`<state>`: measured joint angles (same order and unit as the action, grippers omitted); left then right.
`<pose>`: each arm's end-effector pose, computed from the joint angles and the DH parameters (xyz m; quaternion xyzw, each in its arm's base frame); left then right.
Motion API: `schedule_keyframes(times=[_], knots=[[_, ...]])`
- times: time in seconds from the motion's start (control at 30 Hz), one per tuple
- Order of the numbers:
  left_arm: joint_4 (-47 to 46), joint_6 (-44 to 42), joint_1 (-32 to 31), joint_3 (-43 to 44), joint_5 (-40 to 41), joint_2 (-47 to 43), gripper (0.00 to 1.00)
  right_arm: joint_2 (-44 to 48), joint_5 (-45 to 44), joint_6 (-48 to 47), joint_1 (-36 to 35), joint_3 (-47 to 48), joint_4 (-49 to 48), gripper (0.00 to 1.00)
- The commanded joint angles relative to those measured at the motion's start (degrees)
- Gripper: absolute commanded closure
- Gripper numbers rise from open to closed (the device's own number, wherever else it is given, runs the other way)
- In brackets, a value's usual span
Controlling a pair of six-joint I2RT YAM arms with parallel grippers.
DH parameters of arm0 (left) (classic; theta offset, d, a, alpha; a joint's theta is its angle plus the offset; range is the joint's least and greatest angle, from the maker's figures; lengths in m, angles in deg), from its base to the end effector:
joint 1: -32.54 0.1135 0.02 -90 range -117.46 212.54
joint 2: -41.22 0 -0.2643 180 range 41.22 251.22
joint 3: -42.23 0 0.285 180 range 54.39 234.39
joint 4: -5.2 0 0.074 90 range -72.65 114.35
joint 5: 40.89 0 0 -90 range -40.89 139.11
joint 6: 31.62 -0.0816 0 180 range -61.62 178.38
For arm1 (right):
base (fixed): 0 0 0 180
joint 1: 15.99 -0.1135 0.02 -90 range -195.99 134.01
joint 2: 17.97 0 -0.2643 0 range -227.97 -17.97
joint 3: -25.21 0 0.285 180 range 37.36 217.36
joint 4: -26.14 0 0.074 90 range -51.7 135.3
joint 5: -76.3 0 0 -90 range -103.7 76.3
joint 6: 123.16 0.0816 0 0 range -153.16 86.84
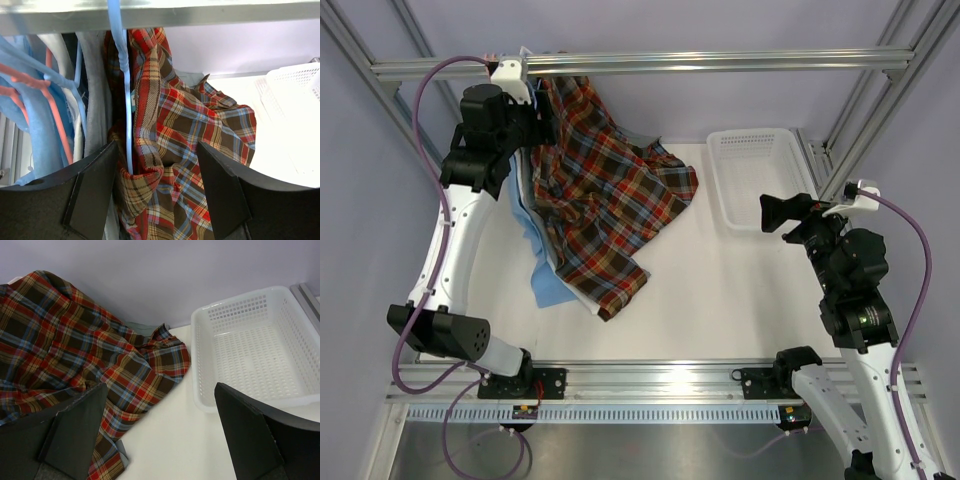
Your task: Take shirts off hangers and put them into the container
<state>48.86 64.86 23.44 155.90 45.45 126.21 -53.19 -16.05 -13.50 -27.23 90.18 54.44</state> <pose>0.3913 -0.0679 0.4734 0.0376 0.7922 -0.1076 0.5995 0.2037 0.0371 0.4113 0.0659 0.6950 0.1769 0.6938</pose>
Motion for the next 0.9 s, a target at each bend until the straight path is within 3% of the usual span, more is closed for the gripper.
schedule_keyframes(times=[0.0,0.37,0.47,0.87], knots=[[-3.6,0.3,0.1,1.8,-1.8,-0.1,0.31,0.9,1.0,-0.9,-0.4,0.1,-1.7,0.00],[-2.9,0.2,0.4,6.2,-0.4,4.2,0.34,1.6,2.0,-1.1,-0.4,-0.1,-2.6,0.00],[-3.8,0.7,0.9,6.2,-0.6,4.6,0.41,2.3,3.7,-1.2,-0.4,-0.6,-3.3,0.01],[-6.3,0.6,1.1,3.9,0.9,2.2,0.50,2.2,4.4,-1.1,-0.4,-1.2,-3.7,0.01]])
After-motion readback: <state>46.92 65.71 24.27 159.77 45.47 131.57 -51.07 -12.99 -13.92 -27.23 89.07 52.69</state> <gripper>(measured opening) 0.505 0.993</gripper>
